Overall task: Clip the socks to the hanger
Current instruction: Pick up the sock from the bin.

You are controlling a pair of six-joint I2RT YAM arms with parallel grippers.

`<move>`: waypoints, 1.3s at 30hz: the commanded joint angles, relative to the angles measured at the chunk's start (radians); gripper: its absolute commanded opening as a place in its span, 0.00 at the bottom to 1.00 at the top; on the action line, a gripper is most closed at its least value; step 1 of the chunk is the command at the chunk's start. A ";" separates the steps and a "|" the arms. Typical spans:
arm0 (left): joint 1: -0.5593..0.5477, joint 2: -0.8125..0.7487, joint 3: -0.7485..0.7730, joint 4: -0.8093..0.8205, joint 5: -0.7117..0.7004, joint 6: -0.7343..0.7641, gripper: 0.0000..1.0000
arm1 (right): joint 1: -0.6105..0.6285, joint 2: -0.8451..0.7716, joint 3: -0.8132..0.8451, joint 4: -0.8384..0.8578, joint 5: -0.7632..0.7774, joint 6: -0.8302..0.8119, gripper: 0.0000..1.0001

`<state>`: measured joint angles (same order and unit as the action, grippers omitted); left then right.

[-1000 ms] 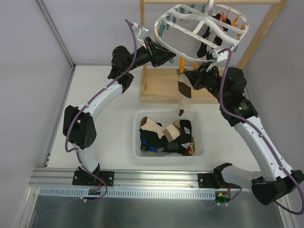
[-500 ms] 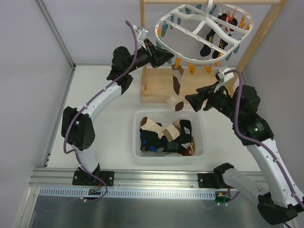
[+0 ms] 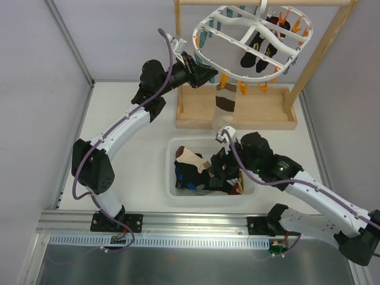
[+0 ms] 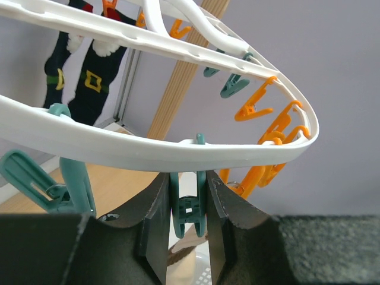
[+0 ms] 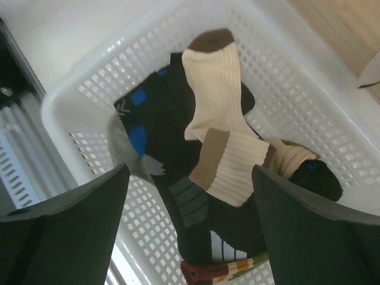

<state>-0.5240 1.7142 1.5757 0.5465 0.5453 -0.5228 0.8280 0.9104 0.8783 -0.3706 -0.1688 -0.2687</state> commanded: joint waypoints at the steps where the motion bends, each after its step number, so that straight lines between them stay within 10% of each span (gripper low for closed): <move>1: -0.007 -0.062 -0.025 -0.008 -0.004 0.029 0.00 | 0.069 0.028 -0.015 0.130 0.201 -0.073 0.88; 14: -0.010 -0.103 -0.066 -0.037 -0.004 0.063 0.00 | 0.158 0.223 0.001 0.142 0.555 -0.083 0.78; 39: -0.010 -0.090 -0.074 -0.045 0.008 0.066 0.00 | 0.304 0.373 -0.047 0.147 0.704 -0.070 0.73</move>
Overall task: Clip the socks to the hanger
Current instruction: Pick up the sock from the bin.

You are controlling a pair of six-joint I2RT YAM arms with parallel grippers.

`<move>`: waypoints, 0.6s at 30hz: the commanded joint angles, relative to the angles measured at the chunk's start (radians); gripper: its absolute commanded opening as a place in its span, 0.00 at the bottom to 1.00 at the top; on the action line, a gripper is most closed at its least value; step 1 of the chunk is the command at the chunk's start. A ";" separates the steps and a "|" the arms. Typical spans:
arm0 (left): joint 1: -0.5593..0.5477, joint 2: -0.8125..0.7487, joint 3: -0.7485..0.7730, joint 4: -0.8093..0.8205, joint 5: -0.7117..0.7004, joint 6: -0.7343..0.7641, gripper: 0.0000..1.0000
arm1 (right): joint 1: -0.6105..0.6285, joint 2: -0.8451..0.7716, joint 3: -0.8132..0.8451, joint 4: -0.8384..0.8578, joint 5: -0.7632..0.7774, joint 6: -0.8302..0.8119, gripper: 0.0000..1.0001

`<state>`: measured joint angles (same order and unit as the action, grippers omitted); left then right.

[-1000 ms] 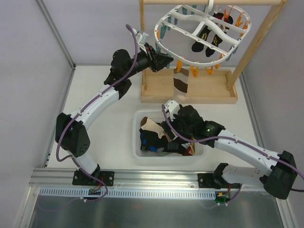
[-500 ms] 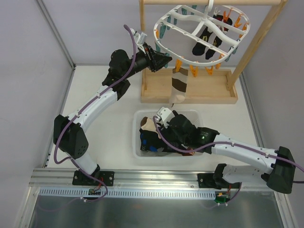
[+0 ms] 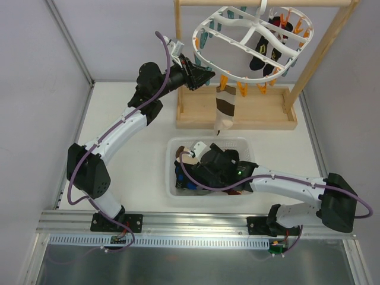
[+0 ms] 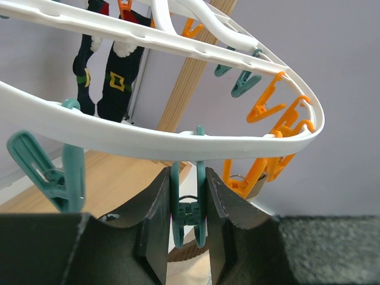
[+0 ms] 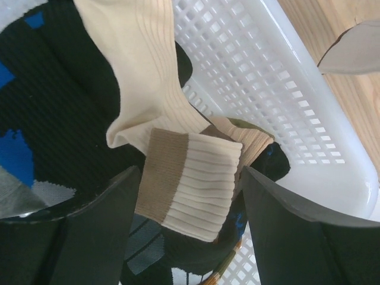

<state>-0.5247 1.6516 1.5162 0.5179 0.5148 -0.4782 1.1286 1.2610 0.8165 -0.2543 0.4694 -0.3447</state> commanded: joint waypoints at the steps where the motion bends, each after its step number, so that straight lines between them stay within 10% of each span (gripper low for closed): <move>1: -0.009 -0.027 -0.013 -0.016 0.039 0.023 0.00 | 0.003 0.029 0.015 0.030 0.075 0.010 0.73; 7: -0.009 -0.023 -0.014 -0.016 0.039 0.027 0.00 | -0.012 0.064 0.027 0.007 0.052 0.029 0.71; 18: -0.009 -0.021 -0.013 -0.015 0.042 0.032 0.00 | -0.044 -0.049 0.045 -0.071 0.064 0.062 0.02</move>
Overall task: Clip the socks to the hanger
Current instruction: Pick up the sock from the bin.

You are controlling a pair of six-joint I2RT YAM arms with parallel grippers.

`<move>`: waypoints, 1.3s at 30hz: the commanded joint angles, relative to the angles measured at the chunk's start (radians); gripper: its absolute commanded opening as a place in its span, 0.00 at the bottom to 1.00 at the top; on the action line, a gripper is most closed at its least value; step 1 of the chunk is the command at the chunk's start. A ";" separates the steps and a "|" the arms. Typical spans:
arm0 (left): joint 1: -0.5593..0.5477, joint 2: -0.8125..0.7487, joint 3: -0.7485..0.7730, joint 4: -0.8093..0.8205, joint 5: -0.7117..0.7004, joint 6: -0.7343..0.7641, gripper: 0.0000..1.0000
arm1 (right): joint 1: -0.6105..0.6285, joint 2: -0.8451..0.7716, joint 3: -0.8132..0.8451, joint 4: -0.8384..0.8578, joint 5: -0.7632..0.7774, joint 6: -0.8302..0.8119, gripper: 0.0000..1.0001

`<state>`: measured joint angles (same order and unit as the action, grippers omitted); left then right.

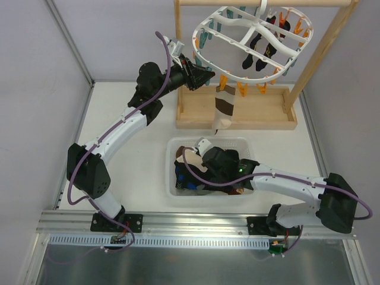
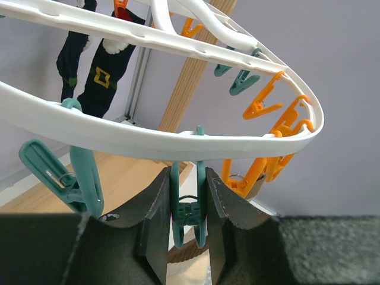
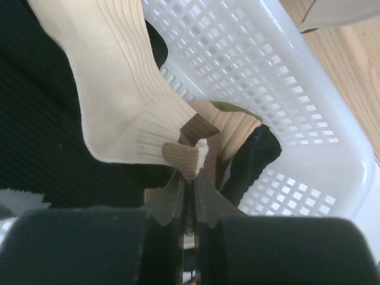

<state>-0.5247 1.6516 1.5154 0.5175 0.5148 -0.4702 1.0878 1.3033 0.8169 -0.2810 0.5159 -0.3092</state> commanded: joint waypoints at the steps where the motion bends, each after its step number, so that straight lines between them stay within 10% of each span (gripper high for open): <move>1: -0.009 -0.022 -0.011 -0.014 0.041 0.024 0.00 | -0.005 -0.122 0.050 -0.053 -0.003 0.041 0.01; 10: -0.011 -0.018 -0.006 -0.011 0.045 0.008 0.00 | -0.057 -0.433 0.149 -0.158 -0.238 0.081 0.01; 20: -0.011 -0.033 -0.024 -0.008 0.045 0.007 0.00 | -0.063 -0.209 0.211 -0.152 -0.448 0.145 0.03; 30: -0.011 -0.046 -0.052 -0.011 0.030 0.025 0.00 | -0.058 -0.032 0.226 -0.032 -0.579 0.193 0.53; 39: -0.011 -0.029 -0.047 -0.014 0.033 0.019 0.00 | -0.054 -0.065 0.143 -0.015 -0.544 0.234 0.64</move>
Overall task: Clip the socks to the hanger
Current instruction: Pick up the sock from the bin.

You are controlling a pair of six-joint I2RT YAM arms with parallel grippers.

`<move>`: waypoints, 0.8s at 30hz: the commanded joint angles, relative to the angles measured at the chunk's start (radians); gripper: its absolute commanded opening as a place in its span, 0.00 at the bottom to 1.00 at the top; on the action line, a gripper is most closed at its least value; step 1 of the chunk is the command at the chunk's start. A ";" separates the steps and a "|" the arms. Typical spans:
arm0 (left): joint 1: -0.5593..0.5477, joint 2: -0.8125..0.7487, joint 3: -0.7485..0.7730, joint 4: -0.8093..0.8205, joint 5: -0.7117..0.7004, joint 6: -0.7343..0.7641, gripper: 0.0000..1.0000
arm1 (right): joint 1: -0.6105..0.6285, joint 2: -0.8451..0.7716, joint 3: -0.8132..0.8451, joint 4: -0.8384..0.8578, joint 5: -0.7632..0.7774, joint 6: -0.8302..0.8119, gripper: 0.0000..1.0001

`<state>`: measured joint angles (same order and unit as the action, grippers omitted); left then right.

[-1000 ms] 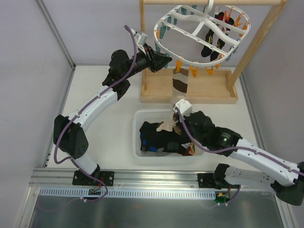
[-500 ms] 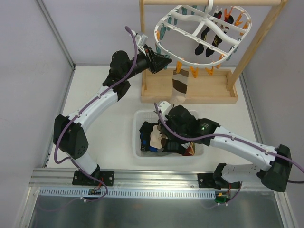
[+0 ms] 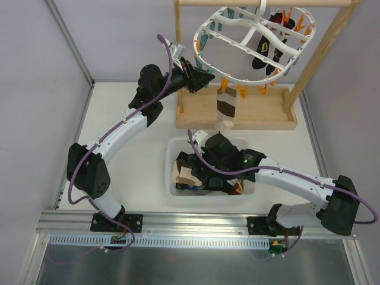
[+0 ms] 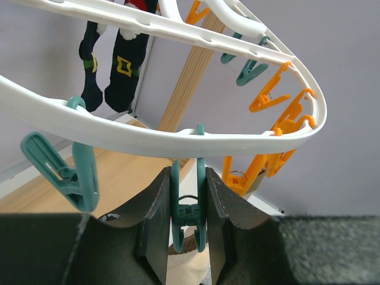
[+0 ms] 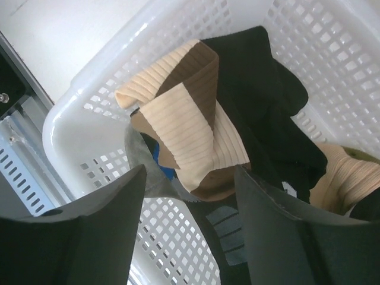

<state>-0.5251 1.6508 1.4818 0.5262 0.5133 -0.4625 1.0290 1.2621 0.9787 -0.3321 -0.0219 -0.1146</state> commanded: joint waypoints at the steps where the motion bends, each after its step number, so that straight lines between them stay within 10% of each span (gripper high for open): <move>1: -0.010 -0.028 -0.014 -0.023 0.031 0.012 0.00 | 0.012 -0.018 -0.020 0.038 0.000 0.044 0.66; 24: -0.010 -0.052 -0.052 -0.031 0.024 0.042 0.00 | 0.198 0.230 0.153 0.013 0.462 0.282 0.60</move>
<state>-0.5251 1.6440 1.4555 0.5415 0.5037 -0.4526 1.2278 1.4731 1.0908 -0.3115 0.3351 0.0631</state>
